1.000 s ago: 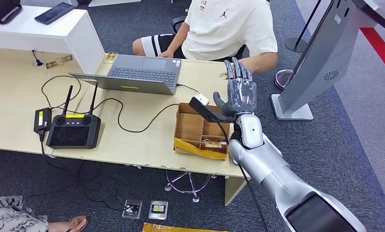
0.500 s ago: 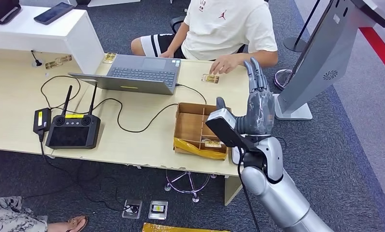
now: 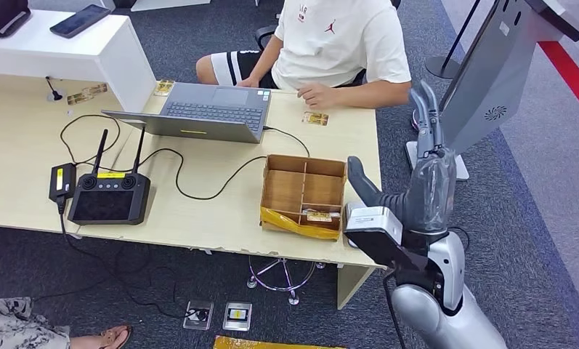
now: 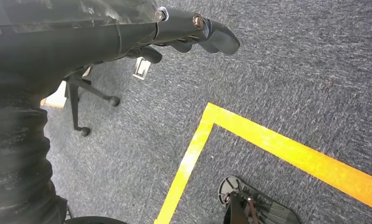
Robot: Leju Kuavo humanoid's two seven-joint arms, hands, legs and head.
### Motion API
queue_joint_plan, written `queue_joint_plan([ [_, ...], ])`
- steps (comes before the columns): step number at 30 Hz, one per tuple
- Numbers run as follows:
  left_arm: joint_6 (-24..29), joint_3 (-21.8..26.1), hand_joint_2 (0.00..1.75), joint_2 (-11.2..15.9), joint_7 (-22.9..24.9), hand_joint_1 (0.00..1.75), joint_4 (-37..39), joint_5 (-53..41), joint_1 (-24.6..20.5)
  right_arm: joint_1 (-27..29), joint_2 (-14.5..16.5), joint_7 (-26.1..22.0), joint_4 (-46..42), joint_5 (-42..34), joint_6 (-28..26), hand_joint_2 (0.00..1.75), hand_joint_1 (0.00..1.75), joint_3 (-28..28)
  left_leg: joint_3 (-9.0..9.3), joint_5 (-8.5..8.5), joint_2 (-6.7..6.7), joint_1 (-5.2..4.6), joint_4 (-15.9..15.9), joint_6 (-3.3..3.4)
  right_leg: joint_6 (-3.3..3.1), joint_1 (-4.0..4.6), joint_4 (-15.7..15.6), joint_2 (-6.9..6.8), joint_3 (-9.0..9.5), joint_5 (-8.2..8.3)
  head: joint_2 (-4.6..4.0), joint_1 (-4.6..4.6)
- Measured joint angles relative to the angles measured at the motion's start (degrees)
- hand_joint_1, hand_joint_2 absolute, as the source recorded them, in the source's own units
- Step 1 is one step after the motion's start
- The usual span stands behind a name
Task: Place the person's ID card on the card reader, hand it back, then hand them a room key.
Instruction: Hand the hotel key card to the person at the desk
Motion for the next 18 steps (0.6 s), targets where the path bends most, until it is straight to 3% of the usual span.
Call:
queue_joint_plan([
  [18, 0.0, 0.0, 1.75, 0.0, -0.1, 0.0, 0.0, -0.1, 0.0, 0.5, -1.4, 0.4, -3.7, 0.0, 0.6, 1.75, 0.0, 0.0, -0.01, -0.01, 0.0, 0.0, 0.0, -0.01, 0.0, 0.0, 0.0, 0.0, 0.0, 0.0, 0.0, 0.0],
])
